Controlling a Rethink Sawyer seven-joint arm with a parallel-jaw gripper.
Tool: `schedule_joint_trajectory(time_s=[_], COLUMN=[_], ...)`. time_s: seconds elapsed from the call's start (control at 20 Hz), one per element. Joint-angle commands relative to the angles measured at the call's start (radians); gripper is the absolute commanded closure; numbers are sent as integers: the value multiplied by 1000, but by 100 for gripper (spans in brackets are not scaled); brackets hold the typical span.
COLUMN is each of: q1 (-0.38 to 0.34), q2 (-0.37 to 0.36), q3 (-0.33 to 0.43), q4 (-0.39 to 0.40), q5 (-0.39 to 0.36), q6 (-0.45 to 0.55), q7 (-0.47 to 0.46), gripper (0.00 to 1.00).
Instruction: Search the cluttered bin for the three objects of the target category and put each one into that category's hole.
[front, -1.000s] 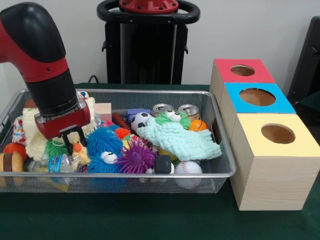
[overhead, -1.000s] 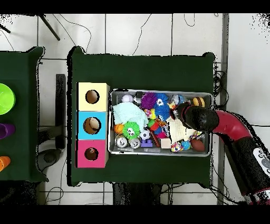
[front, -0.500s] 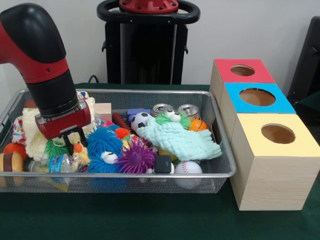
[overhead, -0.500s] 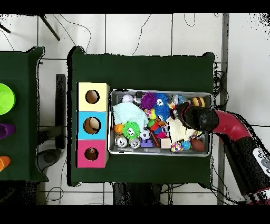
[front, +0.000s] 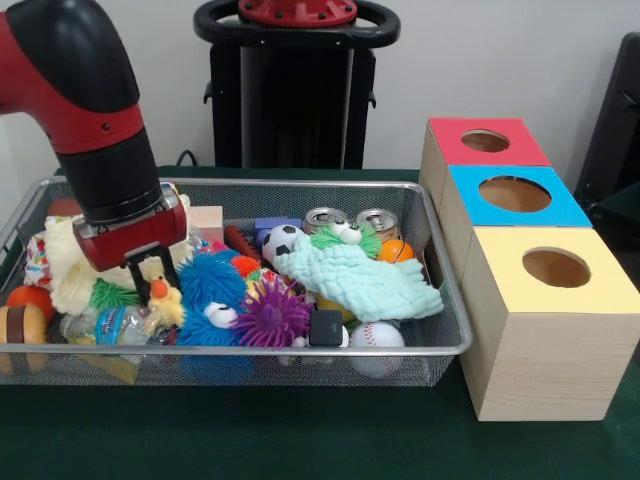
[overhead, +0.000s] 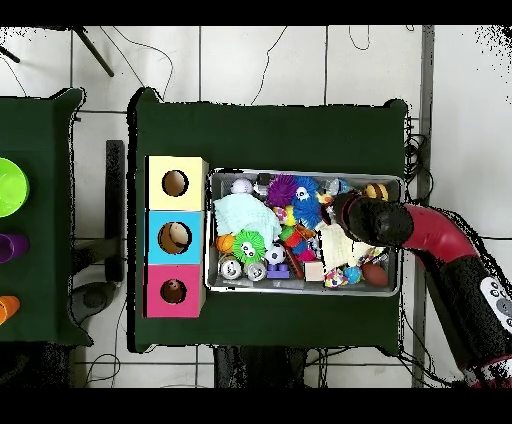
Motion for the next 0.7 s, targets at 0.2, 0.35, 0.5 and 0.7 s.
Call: schedule_joint_trajectory(time_s=[0.2, 0.35, 0.5, 0.7], q1=[99, 112, 126, 136], q2=[-86, -89, -103, -131], q3=[34, 30, 22, 13], q4=[57, 50, 50, 58], q5=[41, 49, 59, 78], q6=[106, 114, 120, 136], q7=[-7, 1, 12, 16], gripper=[100, 100, 100, 100])
